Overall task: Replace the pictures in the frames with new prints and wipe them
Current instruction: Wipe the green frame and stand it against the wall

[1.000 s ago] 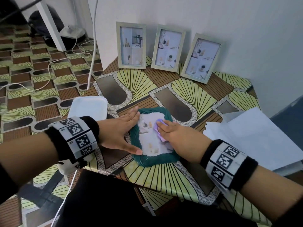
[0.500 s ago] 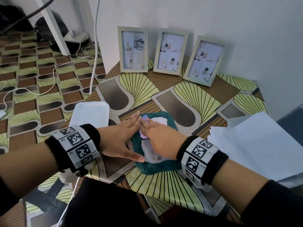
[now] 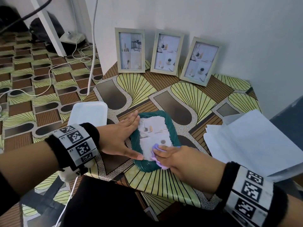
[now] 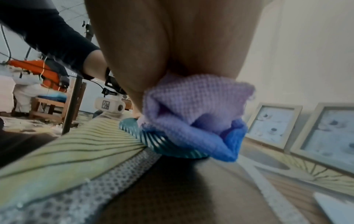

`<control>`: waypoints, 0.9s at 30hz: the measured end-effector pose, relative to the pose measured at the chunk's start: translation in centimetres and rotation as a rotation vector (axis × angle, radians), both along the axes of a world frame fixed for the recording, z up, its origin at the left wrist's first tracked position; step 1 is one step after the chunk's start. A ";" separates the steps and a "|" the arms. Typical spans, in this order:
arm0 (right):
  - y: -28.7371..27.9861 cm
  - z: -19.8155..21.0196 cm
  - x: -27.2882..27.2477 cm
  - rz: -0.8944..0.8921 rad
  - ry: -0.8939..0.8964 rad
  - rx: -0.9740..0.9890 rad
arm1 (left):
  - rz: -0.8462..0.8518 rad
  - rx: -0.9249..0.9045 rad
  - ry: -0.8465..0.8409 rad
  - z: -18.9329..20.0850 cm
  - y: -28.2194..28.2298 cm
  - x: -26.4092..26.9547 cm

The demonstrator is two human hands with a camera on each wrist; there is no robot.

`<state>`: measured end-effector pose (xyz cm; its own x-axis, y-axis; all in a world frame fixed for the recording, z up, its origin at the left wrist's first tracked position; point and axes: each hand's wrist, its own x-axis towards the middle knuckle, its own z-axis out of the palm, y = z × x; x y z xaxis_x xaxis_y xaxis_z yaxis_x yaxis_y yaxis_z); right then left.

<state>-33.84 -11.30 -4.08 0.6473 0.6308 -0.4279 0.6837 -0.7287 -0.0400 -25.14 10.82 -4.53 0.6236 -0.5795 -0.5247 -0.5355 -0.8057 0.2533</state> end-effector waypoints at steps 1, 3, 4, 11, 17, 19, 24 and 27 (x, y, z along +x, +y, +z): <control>-0.4 -0.1 0.0 -0.032 0.002 0.018 | 0.002 -0.001 0.003 0.0 0.0 0.0; -1.4 -0.1 0.2 -0.123 0.024 0.111 | 0.005 -0.002 0.004 0.0 0.0 0.0; -1.9 -0.2 0.3 -0.159 0.036 0.143 | 0.005 -0.002 0.002 0.0 0.0 0.0; -2.1 -1.2 3.1 -0.236 -0.032 0.114 | 0.024 0.005 -0.014 -0.2 -0.1 0.1; 0.9 -1.5 7.8 -0.245 -0.101 -0.108 | 0.025 0.010 -0.021 -0.4 -0.2 0.3; 2.0 -1.0 8.7 -0.265 -0.072 -0.134 | 0.025 0.004 -0.022 -0.5 -0.2 0.3; 4.1 0.1 8.5 -0.265 0.000 -0.091 | 0.020 -0.004 -0.022 -0.6 -0.1 0.4; 5.4 0.6 8.0 -0.210 0.029 -0.045 | 0.016 -0.010 -0.021 -0.5 -0.1 0.3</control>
